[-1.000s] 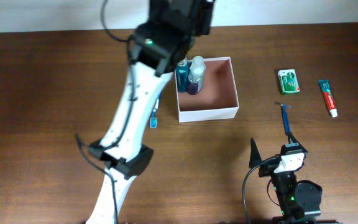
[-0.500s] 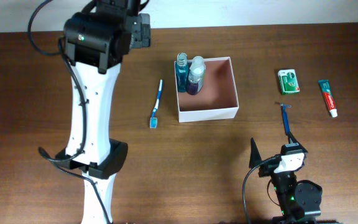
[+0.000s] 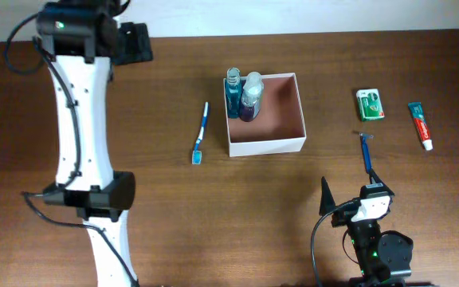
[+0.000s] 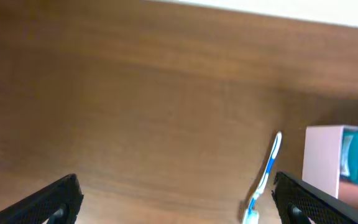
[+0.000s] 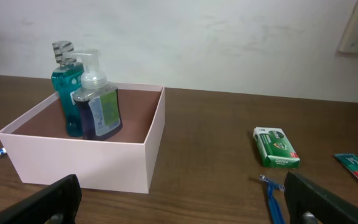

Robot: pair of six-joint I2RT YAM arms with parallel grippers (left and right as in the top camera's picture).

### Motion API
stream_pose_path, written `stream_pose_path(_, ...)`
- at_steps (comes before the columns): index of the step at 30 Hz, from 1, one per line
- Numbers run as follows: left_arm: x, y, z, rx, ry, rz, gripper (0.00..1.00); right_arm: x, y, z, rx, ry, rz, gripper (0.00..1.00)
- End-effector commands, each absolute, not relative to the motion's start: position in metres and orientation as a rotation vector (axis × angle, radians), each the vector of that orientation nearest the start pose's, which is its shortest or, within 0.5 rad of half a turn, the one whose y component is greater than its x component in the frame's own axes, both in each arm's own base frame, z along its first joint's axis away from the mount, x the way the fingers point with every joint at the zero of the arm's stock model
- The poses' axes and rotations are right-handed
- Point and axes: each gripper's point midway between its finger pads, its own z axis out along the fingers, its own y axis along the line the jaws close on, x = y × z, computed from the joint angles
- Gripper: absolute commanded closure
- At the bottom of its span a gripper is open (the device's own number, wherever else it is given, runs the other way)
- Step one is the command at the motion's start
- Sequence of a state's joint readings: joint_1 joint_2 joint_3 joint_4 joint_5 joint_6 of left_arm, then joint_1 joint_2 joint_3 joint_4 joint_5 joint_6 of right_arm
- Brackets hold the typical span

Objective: Pack container
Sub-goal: 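Raise the left gripper out of the box and retract it left, then raise the right gripper and move it over the green Dettol soap bar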

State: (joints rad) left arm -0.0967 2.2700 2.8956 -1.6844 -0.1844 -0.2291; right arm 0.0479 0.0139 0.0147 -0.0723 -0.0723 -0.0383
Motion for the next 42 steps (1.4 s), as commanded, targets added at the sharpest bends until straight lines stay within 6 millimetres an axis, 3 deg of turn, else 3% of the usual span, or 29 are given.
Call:
stream_pose_path(1, 0.469, -0.022, 0.276, -0.24, 2.681, 0.028, 0.01, 0.245, 0.027, 0.158, -0.142, 1.634, 0.073, 0.01)
stream_pose_path(7, 0.465, -0.019, 0.237, -0.251, 2.804, 0.061, 0.01, 0.245, 0.027, 0.158, -0.142, 1.634, 0.073, 0.01)
stream_pose_path(15, 0.46, -0.018, 0.209, -0.252, 2.889, 0.082, 0.01, 0.245, 0.027, 0.158, -0.142, 1.634, 0.073, 0.01)
stream_pose_path(26, 0.457, -0.018, 0.203, -0.253, 2.91, 0.087, 0.01, 0.244, 0.028, 0.158, -0.147, 1.633, 0.079, 0.01)
stream_pose_path(31, 0.457, -0.018, 0.203, -0.252, 2.91, 0.087, 0.01, 0.241, 0.046, 0.16, -0.175, 1.625, 0.216, 0.01)
stream_pose_path(35, 0.457, -0.018, 0.203, -0.252, 2.91, 0.087, 0.01, 0.238, 0.056, 0.192, -0.172, 1.5, 0.308, 0.01)
stream_pose_path(38, 0.457, -0.018, 0.203, -0.252, 2.91, 0.087, 0.01, 0.225, 0.069, 0.24, -0.263, 1.305, 0.346, 0.01)
stream_pose_path(42, 0.457, -0.018, 0.203, -0.252, 2.91, 0.087, 0.01, 0.211, 0.063, 0.292, -0.268, 1.18, 0.278, 0.01)
